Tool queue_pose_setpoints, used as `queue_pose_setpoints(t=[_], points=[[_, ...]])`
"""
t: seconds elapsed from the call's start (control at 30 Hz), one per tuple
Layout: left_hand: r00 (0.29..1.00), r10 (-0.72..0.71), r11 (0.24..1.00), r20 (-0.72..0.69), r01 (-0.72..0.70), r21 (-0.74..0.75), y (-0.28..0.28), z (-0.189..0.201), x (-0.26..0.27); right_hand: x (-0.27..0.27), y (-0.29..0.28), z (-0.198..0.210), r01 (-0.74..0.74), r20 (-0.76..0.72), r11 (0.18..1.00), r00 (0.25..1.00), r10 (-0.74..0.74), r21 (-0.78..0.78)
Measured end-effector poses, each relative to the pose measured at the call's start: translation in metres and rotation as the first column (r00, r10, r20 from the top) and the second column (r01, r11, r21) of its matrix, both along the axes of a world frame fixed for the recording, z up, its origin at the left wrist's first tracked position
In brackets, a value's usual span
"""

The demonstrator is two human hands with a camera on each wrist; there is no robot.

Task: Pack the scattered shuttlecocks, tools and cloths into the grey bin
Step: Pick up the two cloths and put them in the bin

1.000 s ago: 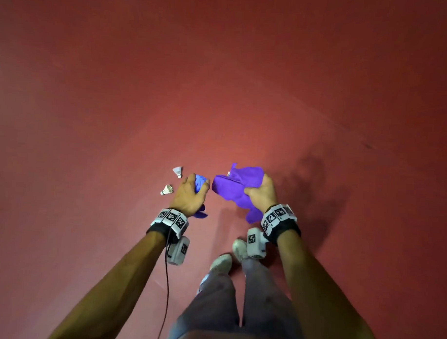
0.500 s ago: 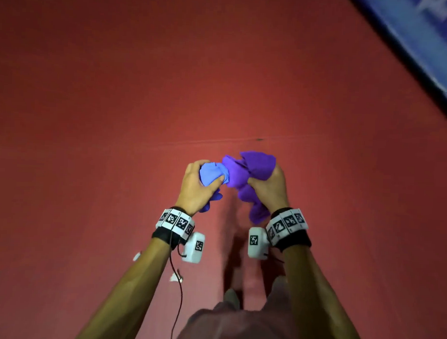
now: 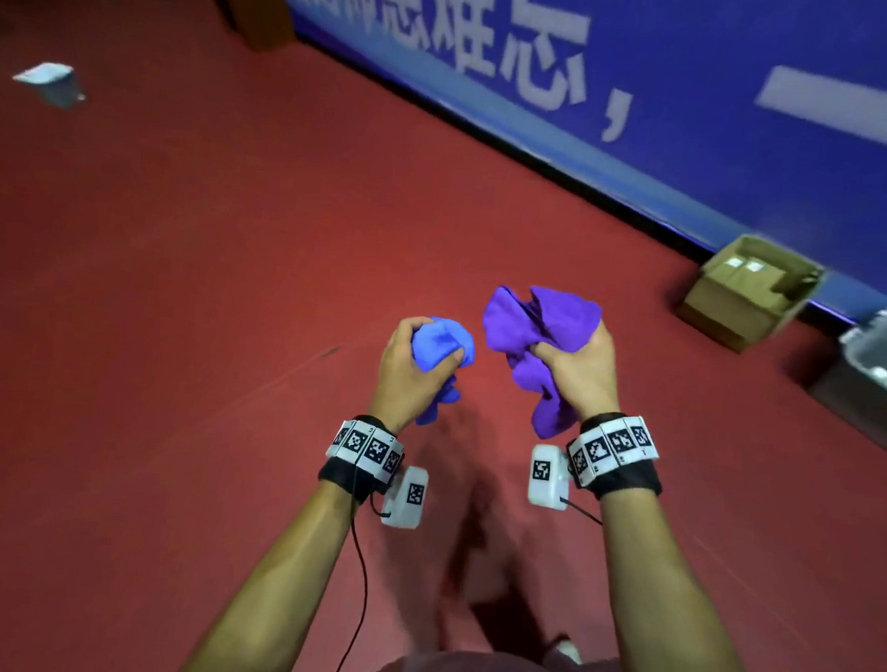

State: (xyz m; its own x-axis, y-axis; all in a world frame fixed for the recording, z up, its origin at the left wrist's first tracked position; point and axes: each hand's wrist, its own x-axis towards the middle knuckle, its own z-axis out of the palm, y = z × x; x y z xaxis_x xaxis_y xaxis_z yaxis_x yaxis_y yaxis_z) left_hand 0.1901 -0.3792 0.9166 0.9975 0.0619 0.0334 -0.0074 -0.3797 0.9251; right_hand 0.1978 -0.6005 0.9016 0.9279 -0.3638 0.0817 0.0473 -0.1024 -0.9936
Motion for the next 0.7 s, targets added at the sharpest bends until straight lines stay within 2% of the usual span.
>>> queue_pose_setpoints(t=[0.17, 0.27, 0.5, 0.7], points=[[0.981, -0.179, 0.984, 0.071, 0.178, 0.017, -0.143, 0.003, 0.031, -0.003, -0.147, 0.005, 0.215, 0.025, 0.977, 0.976, -0.214, -0.007], [0.963, -0.242, 0.969, 0.118, 0.235, 0.073, -0.219, -0.002, 0.045, -0.008, -0.223, 0.008, 0.331, 0.071, 0.942, 0.94, -0.335, 0.061], [0.904, -0.412, 0.909, 0.118, 0.398, 0.123, -0.364, -0.006, 0.081, -0.009, -0.356, -0.003, 0.52, 0.049, 0.831, 0.841, -0.538, 0.2], [0.856, -0.509, 0.86, 0.093, 0.501, 0.099, -0.48, -0.009, 0.145, 0.023, -0.461, -0.016, 0.609, 0.048, 0.762, 0.773, -0.632, 0.218]])
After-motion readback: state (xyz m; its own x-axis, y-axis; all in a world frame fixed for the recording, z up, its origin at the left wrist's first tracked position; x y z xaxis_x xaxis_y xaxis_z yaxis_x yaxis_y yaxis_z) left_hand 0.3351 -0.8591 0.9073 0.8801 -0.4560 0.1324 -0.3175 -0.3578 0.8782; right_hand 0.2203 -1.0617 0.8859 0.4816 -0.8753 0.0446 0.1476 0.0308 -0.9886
